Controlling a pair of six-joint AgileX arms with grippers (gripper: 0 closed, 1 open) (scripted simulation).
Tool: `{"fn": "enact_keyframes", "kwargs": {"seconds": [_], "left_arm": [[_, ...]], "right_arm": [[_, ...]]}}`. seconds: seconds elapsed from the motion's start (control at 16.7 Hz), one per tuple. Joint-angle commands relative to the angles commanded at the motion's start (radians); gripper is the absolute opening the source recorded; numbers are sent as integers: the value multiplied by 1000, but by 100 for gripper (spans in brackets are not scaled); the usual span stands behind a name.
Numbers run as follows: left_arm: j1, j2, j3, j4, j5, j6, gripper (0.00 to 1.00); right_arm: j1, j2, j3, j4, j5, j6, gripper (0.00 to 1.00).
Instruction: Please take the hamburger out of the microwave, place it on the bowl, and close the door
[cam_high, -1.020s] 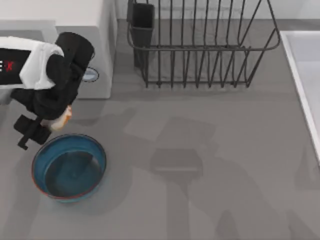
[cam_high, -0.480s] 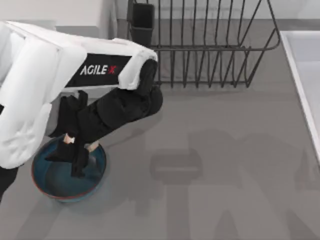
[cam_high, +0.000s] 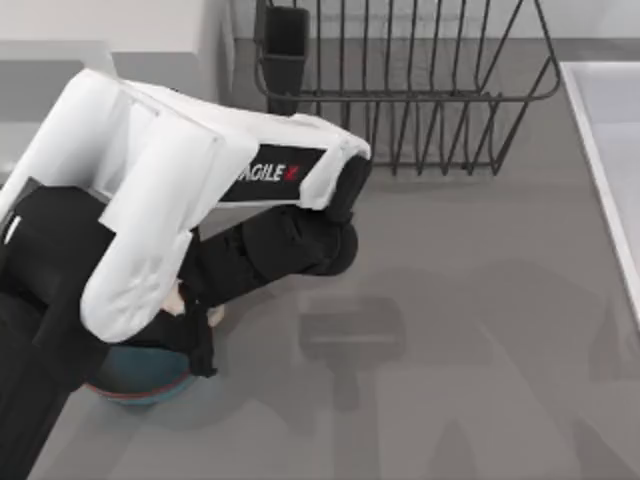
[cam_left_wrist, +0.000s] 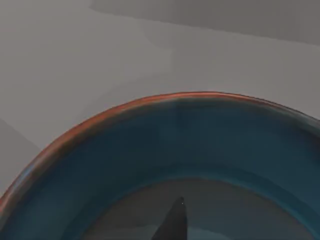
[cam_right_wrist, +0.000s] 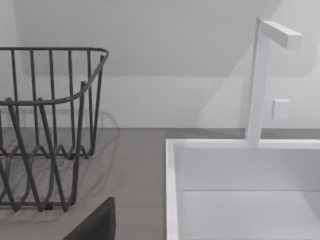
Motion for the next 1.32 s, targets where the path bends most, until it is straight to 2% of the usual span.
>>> {"fn": "enact_keyframes", "kwargs": {"seconds": [0.18,0.24,0.3,0.78,1.08,1.32], "left_arm": [[0,0,0,0,0,0,0],[13,52,88,40,-1,26,0],[14,51,84,42,-2,26,0],[58,-11,-154,172,-47,44,0],[62,-15,-169,183,-50,46,0],[62,-15,-169,183,-50,46,30]], "right_arm": [[0,0,0,0,0,0,100],[0,0,0,0,0,0,100],[0,0,0,0,0,0,100],[0,0,0,0,0,0,100],[0,0,0,0,0,0,100],[0,0,0,0,0,0,100]]}}
